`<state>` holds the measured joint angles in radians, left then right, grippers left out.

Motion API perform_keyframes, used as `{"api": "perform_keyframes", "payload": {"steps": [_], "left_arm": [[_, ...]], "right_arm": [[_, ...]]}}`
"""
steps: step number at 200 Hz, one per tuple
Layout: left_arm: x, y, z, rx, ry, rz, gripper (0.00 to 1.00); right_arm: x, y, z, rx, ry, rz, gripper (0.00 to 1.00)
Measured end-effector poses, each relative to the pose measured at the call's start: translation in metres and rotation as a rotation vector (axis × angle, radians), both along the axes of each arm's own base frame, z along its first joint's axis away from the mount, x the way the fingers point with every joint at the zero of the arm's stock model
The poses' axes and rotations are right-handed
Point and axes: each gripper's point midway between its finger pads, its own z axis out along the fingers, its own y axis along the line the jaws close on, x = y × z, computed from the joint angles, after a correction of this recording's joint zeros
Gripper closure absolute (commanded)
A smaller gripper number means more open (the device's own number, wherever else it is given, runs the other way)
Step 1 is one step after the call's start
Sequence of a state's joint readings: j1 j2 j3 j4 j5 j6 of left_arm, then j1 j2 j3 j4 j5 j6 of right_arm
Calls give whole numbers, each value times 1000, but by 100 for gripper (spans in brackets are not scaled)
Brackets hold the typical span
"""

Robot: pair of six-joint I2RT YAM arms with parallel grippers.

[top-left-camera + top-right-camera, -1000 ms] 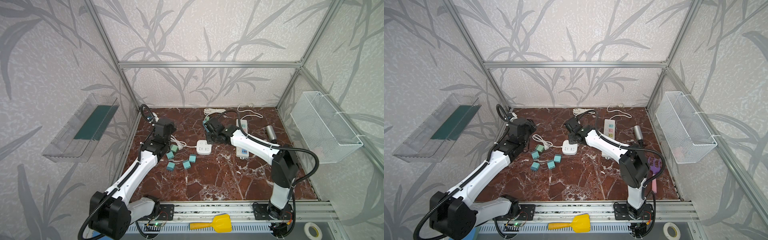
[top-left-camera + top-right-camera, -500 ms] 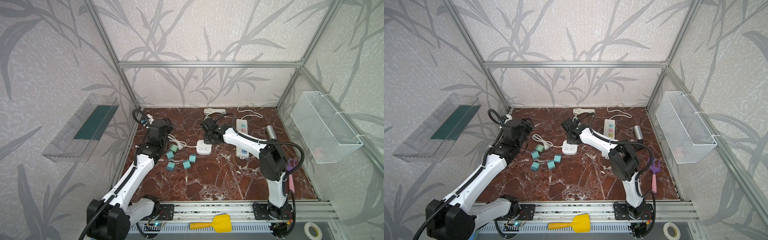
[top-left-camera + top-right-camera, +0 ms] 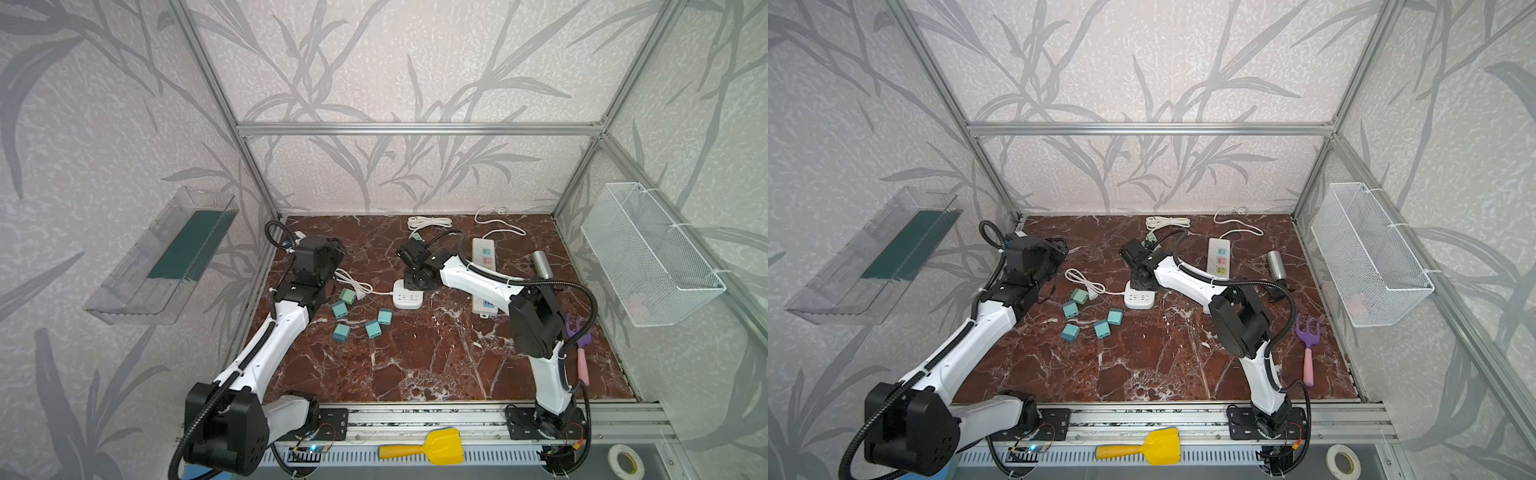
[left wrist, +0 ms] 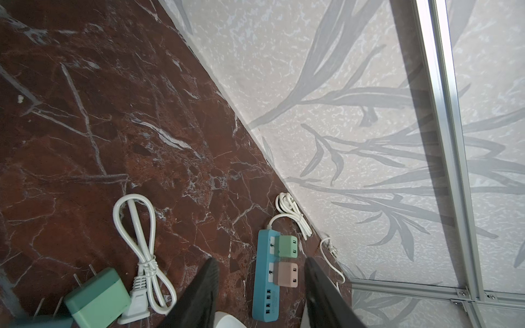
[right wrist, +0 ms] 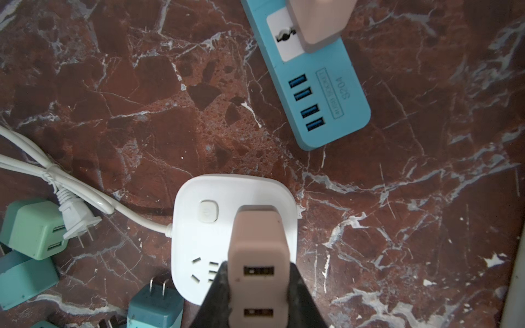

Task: Insert the plug
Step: 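Carry the tan adapter over the white square power cube with right gripper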

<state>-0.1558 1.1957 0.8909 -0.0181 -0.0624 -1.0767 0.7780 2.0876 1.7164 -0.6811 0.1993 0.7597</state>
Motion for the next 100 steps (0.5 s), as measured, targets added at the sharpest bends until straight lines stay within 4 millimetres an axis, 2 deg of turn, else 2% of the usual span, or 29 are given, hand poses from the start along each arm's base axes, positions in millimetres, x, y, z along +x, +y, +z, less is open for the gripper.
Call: {"api": "perform_keyframes", "payload": {"steps": [100], "left_arm": [[2, 1, 1, -11, -8, -8, 51]], "right_arm": [[8, 11, 0, 21, -2, 7, 100]]}}
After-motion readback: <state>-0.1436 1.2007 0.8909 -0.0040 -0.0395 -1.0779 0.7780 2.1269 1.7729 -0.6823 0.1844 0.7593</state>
